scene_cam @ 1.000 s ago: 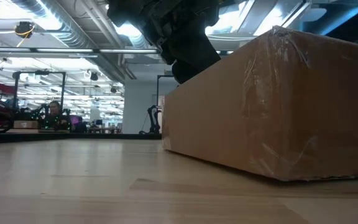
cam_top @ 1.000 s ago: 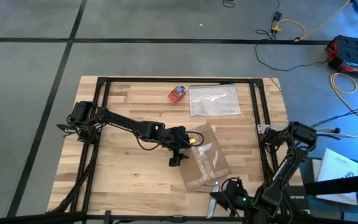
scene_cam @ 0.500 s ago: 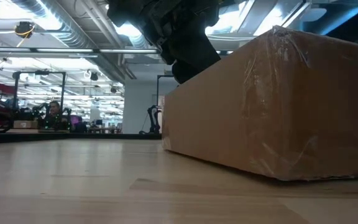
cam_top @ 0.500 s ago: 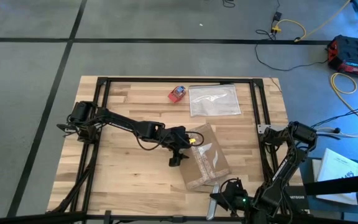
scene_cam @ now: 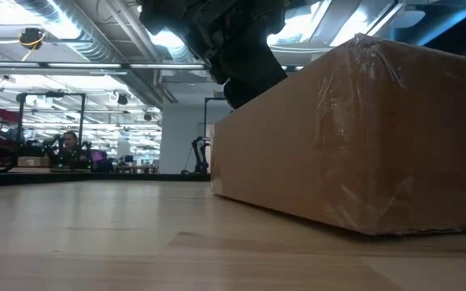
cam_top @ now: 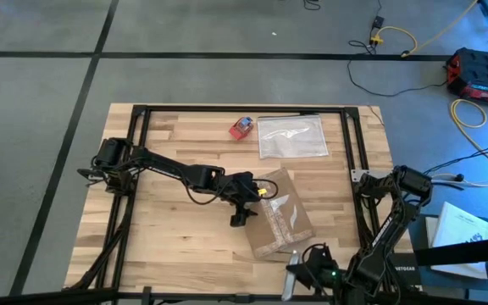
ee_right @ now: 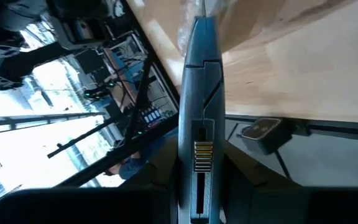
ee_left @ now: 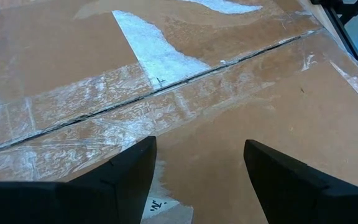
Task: Unpack boxes
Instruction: Open the box using the silver cutter
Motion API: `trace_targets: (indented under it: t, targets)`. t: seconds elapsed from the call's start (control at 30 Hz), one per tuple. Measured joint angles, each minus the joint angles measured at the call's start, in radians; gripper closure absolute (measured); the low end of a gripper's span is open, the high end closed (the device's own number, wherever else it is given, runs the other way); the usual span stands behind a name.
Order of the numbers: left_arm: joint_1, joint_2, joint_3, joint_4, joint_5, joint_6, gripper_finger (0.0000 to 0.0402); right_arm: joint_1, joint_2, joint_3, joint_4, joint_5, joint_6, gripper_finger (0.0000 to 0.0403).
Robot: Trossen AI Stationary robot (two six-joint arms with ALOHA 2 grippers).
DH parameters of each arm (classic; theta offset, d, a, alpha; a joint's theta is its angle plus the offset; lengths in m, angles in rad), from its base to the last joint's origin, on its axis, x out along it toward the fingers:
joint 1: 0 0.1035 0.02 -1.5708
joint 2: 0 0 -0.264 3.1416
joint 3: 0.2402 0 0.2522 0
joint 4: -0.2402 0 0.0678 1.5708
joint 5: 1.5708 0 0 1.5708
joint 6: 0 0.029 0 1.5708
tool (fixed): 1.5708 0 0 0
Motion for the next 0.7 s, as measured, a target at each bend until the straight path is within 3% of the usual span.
trace_targets:
  t: [0.7]
  targets:
    - [-0.001, 0.0, -0.001, 0.01, -0.002, -0.036, 0.0168, 0.013, 0.0, 0.0, 0.004, -0.007, 0.058, 0.0342]
